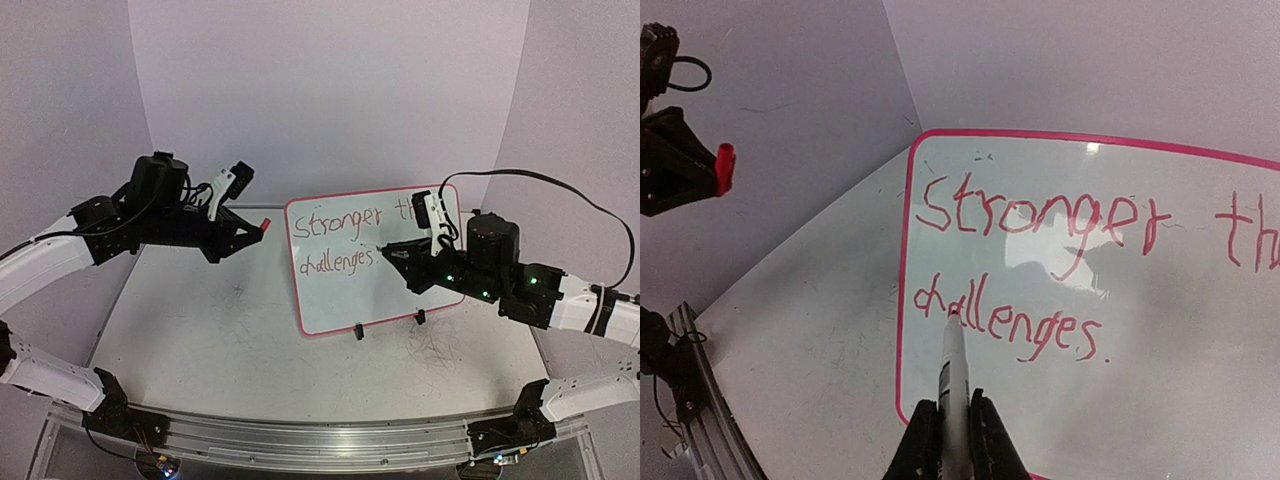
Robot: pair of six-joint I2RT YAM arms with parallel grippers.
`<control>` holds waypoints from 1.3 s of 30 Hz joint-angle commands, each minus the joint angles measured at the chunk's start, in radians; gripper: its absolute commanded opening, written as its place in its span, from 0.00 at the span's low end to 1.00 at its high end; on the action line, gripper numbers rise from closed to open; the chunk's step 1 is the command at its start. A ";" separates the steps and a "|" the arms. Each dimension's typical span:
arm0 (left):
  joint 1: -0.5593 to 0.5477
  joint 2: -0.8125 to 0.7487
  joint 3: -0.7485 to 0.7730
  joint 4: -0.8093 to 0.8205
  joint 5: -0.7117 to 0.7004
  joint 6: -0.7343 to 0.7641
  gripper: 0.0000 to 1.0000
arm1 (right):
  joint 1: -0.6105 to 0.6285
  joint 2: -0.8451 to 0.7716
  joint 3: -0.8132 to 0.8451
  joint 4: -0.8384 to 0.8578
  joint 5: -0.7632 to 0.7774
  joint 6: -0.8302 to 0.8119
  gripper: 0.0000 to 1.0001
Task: Write a sentence on the whiteboard
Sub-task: Insert the whiteboard marker without the cap into the pen cap.
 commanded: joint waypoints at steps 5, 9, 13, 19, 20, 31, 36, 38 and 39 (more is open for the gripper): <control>-0.103 0.143 0.011 0.087 -0.006 0.298 0.00 | -0.002 0.044 0.055 -0.019 -0.215 0.017 0.00; -0.160 0.179 -0.049 0.108 -0.071 0.356 0.00 | -0.001 0.097 0.073 -0.014 -0.295 0.018 0.00; -0.203 0.174 -0.129 0.162 -0.112 0.389 0.00 | 0.000 0.140 0.088 0.000 -0.404 0.016 0.00; -0.234 0.164 -0.187 0.197 -0.131 0.414 0.00 | -0.001 0.209 0.113 0.022 -0.538 0.024 0.00; -0.237 0.163 -0.190 0.199 -0.133 0.417 0.00 | -0.001 0.212 0.112 0.030 -0.547 0.027 0.00; -0.249 0.150 -0.214 0.223 -0.142 0.425 0.00 | 0.001 0.269 0.138 0.042 -0.543 0.036 0.00; -0.249 0.142 -0.221 0.231 -0.140 0.430 0.00 | 0.002 0.283 0.143 0.047 -0.519 0.034 0.00; -0.250 0.143 -0.223 0.234 -0.136 0.429 0.00 | 0.002 0.287 0.144 0.049 -0.514 0.034 0.00; -0.251 0.144 -0.224 0.235 -0.135 0.430 0.00 | 0.002 0.289 0.145 0.050 -0.515 0.034 0.00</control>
